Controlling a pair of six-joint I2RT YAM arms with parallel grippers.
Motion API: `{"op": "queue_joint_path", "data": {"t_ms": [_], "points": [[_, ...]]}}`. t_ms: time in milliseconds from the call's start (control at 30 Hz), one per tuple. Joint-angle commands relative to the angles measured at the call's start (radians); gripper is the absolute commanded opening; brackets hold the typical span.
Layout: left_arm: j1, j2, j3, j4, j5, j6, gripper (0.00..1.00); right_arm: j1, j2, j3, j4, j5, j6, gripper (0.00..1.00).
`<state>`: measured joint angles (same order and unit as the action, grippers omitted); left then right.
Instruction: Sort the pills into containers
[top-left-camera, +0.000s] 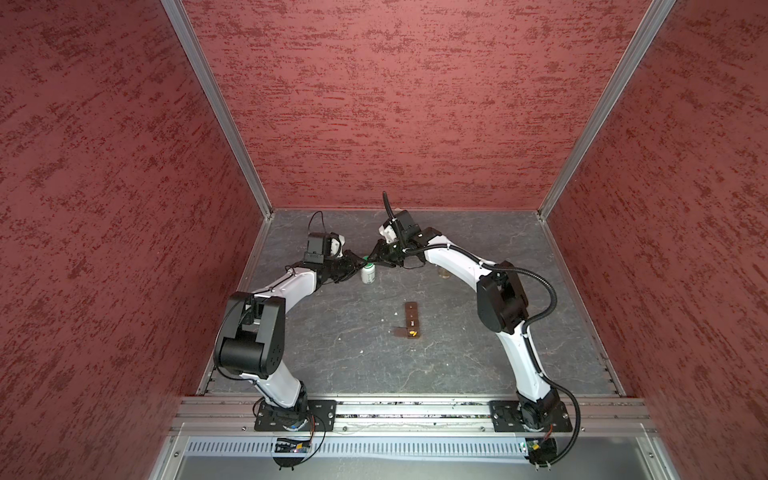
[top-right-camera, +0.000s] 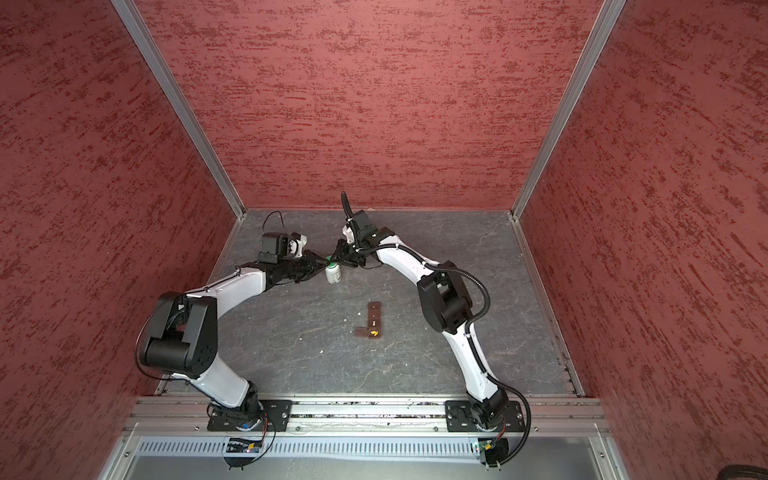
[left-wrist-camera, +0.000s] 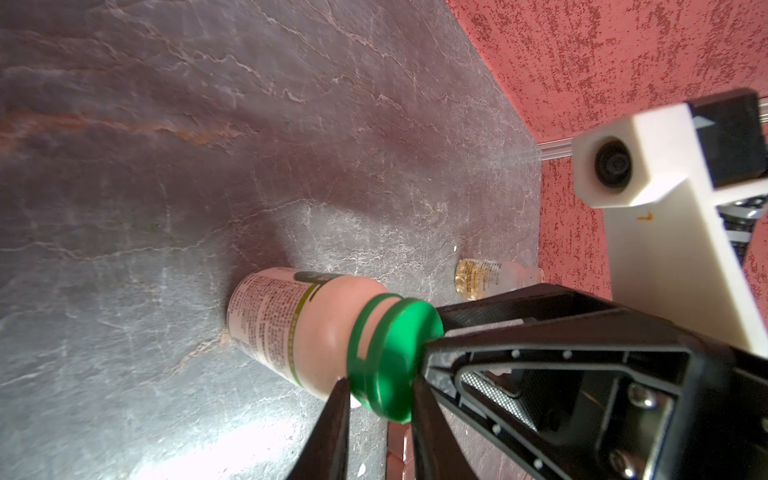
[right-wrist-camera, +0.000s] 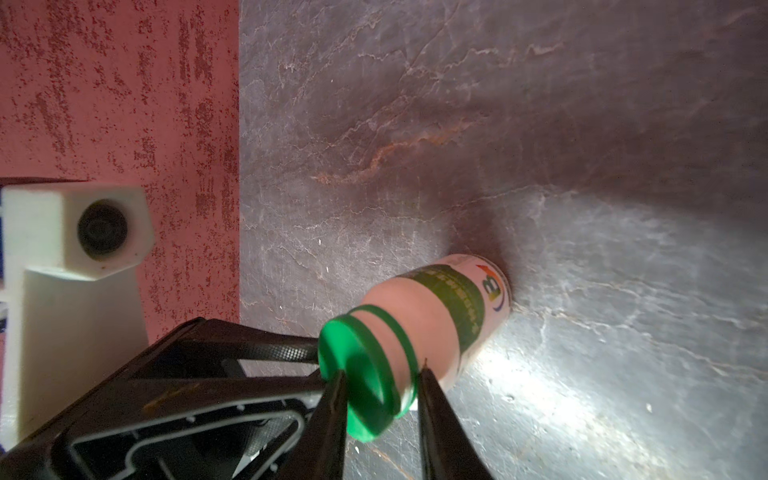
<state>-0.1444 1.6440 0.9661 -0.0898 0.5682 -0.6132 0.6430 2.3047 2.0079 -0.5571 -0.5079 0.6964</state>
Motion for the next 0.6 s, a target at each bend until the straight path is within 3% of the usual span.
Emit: {"op": "queue_joint_path", "data": {"t_ms": [0,567], "points": [[-0.007,0.024,0.024,0.004,0.008,0.02,0.26,0.006,0.026,-0.022,-0.006,-0.017,0.007,0.28],[-0.021,0.074,0.06,-0.053,-0.003,0.041,0.28,0.006,0.04,-0.026,-0.007,-0.038,0.001,0.27]]}}
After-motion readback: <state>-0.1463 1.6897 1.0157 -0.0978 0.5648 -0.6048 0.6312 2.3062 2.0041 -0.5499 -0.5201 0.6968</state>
